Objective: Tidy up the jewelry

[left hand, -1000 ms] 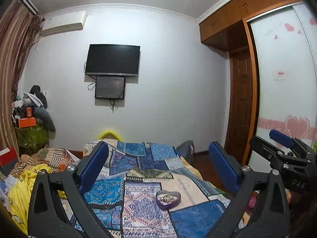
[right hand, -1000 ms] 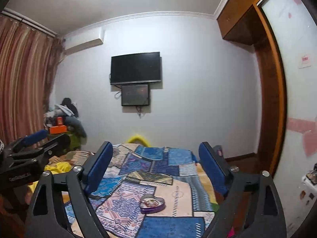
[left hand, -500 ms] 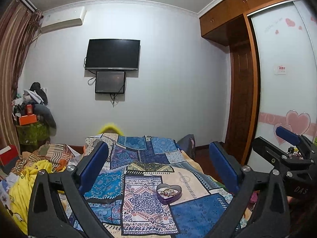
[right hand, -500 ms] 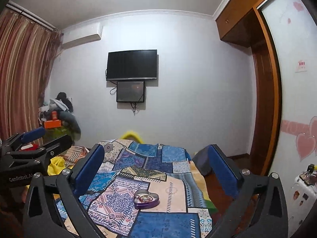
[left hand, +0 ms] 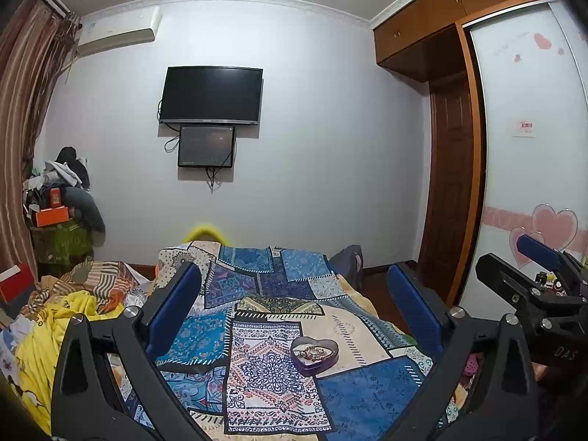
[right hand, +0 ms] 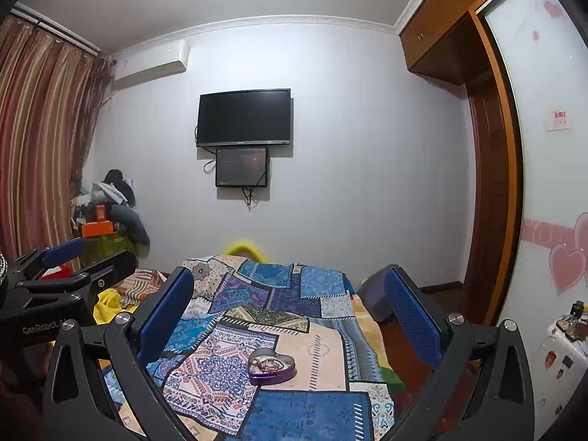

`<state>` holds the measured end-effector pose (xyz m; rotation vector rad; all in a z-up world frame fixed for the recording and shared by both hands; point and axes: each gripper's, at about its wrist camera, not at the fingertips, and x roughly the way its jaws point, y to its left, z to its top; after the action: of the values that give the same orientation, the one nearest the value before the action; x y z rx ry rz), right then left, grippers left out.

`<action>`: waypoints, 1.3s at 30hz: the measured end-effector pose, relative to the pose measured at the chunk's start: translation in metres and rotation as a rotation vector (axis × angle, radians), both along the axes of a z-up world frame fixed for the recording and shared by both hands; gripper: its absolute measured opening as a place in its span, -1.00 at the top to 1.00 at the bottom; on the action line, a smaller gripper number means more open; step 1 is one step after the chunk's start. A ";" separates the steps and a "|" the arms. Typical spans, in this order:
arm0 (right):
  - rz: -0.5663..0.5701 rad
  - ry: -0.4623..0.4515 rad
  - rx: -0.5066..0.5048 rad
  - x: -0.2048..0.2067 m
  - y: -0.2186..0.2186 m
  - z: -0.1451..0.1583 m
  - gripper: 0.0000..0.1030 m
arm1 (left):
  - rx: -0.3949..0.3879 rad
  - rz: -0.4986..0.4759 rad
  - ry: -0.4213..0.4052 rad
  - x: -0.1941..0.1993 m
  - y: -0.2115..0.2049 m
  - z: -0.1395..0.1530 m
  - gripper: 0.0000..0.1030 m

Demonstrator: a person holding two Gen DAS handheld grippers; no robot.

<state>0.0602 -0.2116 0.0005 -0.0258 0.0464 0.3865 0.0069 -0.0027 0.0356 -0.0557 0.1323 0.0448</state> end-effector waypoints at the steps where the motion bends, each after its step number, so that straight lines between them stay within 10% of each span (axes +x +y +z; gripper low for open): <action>1: 0.001 0.001 0.000 0.000 0.001 0.000 -1.00 | 0.000 -0.001 0.001 0.000 0.000 0.000 -0.98; 39: 0.005 0.029 0.011 0.003 -0.003 -0.002 -1.00 | -0.015 -0.012 0.001 0.005 0.001 0.000 -0.99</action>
<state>0.0628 -0.2146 -0.0018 -0.0096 0.0727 0.3919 0.0117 -0.0017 0.0354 -0.0697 0.1343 0.0320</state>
